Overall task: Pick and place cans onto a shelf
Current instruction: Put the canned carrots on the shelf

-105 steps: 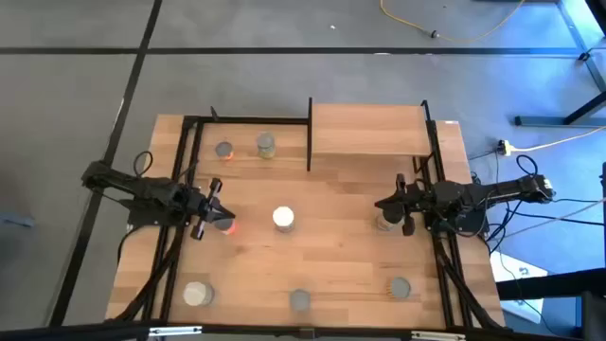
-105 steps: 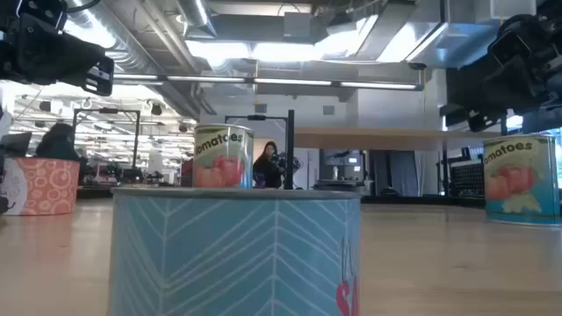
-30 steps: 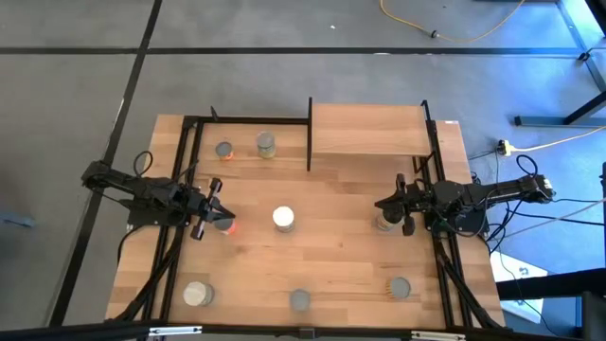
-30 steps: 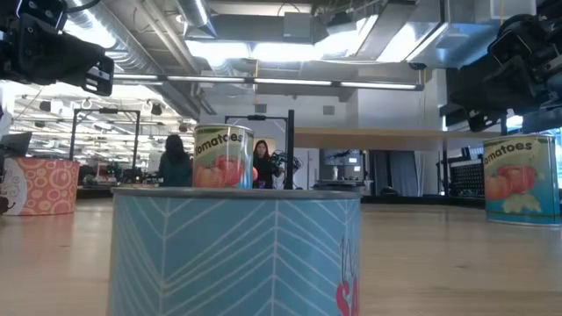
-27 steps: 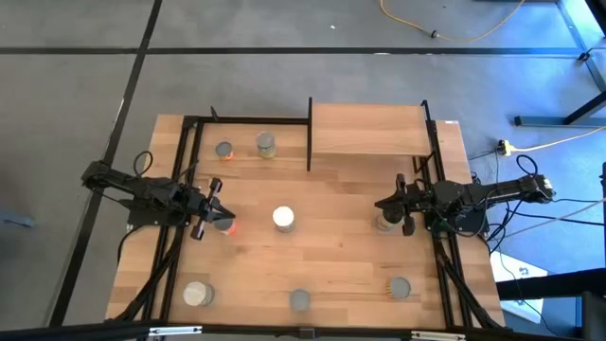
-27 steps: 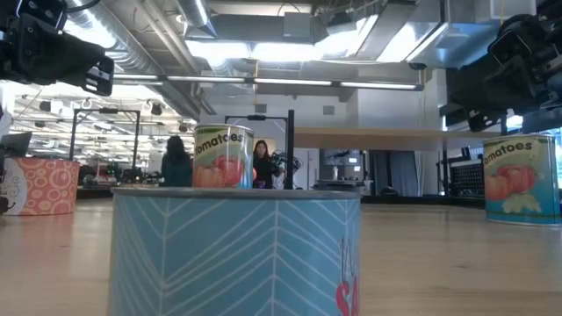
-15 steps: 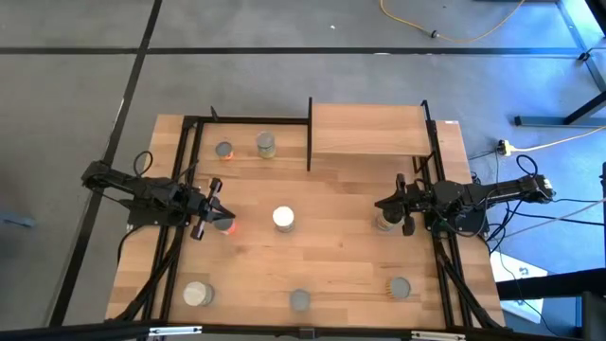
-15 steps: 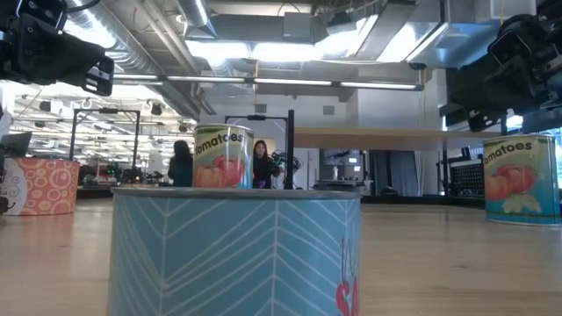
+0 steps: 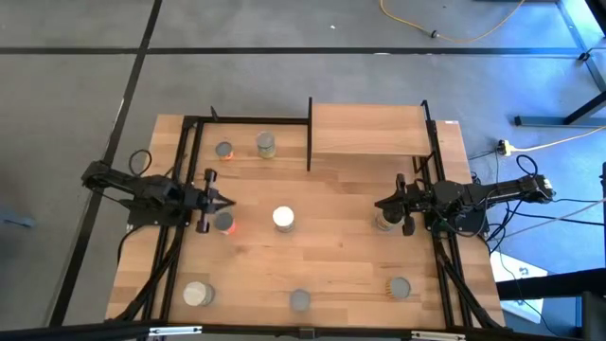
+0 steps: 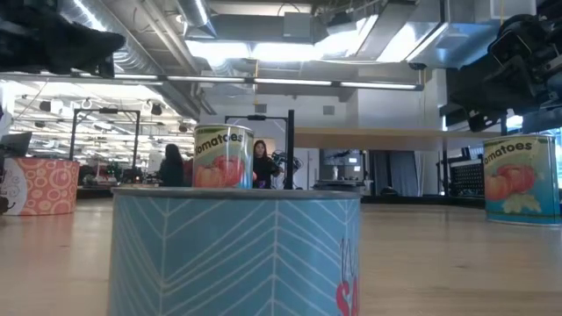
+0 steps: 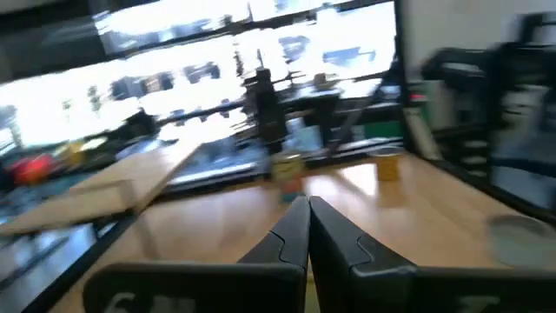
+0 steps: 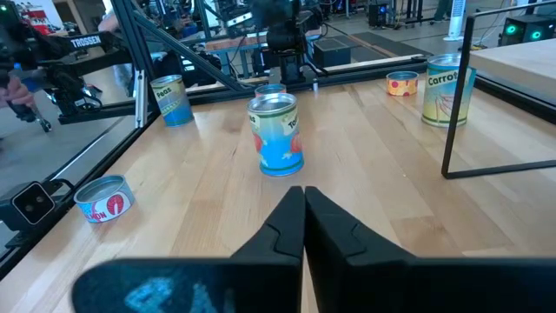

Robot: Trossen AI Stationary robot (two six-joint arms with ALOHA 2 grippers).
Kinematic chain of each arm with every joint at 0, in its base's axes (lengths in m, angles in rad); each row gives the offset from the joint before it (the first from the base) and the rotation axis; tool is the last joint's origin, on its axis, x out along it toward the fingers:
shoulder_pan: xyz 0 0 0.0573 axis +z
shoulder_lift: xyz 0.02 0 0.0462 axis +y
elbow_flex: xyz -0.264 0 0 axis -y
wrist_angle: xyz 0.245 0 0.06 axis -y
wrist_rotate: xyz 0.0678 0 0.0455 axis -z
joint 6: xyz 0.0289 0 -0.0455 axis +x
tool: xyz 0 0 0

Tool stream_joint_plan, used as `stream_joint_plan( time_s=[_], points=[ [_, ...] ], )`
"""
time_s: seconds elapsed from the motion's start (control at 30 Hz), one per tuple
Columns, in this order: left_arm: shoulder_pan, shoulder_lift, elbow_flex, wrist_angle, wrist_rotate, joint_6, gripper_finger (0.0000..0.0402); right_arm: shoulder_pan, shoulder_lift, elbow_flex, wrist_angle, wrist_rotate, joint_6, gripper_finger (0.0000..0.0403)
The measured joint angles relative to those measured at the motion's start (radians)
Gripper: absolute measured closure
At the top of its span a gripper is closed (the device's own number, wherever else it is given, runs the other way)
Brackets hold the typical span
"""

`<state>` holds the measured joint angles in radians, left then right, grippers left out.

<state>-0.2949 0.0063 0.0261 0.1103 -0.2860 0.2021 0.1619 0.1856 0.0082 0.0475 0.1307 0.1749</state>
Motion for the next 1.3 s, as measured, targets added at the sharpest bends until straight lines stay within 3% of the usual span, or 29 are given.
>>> stream_joint_plan(
  time_s=[0.2, 0.53, 1.03, 1.17, 1.3],
  points=[
    [0.000, 0.011, 0.104, -0.132, -0.201, -0.033, 0.0401, 0.000, 0.000, 0.000, 0.000, 0.000, 0.000, 0.0395],
    [0.000, 0.144, 0.411, -0.387, -0.375, -0.149, 0.0401, 0.000, 0.000, 0.000, 0.000, 0.000, 0.000, 0.0395],
    [0.007, 0.535, 0.734, -0.808, -0.385, -0.680, 0.0401, 0.000, 0.000, 0.014, 0.064, 0.042, -0.005, 0.0395],
    [0.020, 0.545, 0.758, -0.809, -0.383, -0.677, 0.0401, 0.000, 0.000, 0.127, -0.017, 0.033, -0.019, 0.0395],
    [0.020, 0.536, 0.762, -0.781, -0.363, -0.659, 0.0401, 0.000, 0.014, 0.302, -0.225, 0.105, -0.024, 0.0395]
  ],
)
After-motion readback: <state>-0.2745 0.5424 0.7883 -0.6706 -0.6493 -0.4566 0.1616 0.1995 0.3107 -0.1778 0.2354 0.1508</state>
